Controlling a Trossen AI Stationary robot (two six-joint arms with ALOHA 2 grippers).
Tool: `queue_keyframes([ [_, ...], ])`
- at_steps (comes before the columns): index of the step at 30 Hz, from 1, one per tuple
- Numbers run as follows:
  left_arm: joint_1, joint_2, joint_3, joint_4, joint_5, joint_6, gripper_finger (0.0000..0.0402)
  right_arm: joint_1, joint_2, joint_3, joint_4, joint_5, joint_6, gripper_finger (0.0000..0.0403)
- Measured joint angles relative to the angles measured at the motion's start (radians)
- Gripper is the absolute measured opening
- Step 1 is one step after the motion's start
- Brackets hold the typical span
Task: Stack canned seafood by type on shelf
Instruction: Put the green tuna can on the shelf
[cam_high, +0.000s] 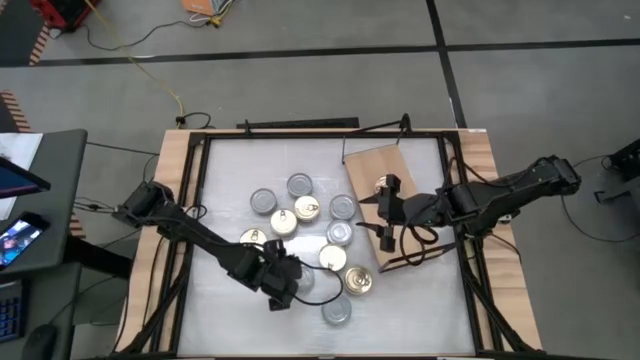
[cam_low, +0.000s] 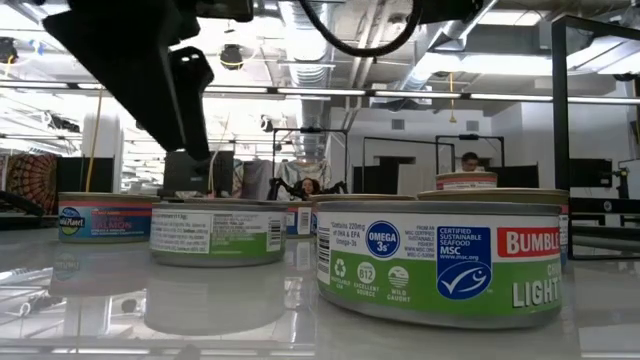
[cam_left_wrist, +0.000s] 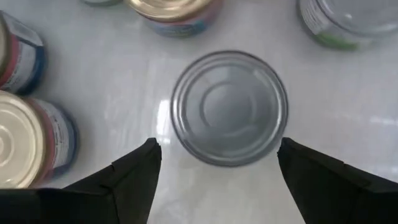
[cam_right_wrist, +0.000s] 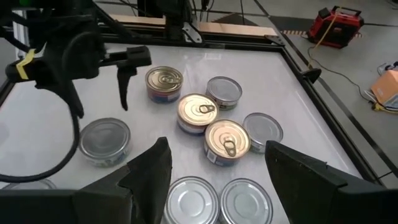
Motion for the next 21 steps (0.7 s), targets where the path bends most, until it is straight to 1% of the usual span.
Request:
queue_keyframes([
  [3,-0.016,0.000,0.000,0.038,0.057,0.103,0.0311,0.000,0.000,0.000,0.001,0.000,0.005,0.0283],
  [5,-0.039,0.013,0.000,0.044,0.048,0.215,0.0311,0.000,0.000,0.000,0.000,0.000,0.006,0.0283],
  [8,-0.083,0.049,-0.001,0.010,-0.050,0.359,0.0310,0.000,0.000,0.000,-0.001,0.000,0.006,0.0283],
  [10,-0.110,0.085,-0.001,0.021,-0.111,0.454,0.0303,0.000,0.000,-0.006,0.006,0.000,0.006,0.0283],
  [13,-0.142,0.153,-0.001,0.047,-0.150,0.578,0.0285,-0.002,0.002,-0.011,0.001,0.000,0.003,0.0283],
  [14,-0.152,0.175,-0.001,0.050,-0.175,0.600,0.0278,-0.002,0.002,-0.011,0.003,0.000,0.003,0.0283],
  [19,-0.173,0.253,0.002,0.059,-0.393,0.618,0.0235,-0.002,0.001,-0.011,0.009,0.000,0.004,0.0283],
  [21,-0.175,0.264,0.001,0.065,-0.432,0.626,0.0215,-0.002,0.001,-0.011,0.009,0.000,0.006,0.0283],
])
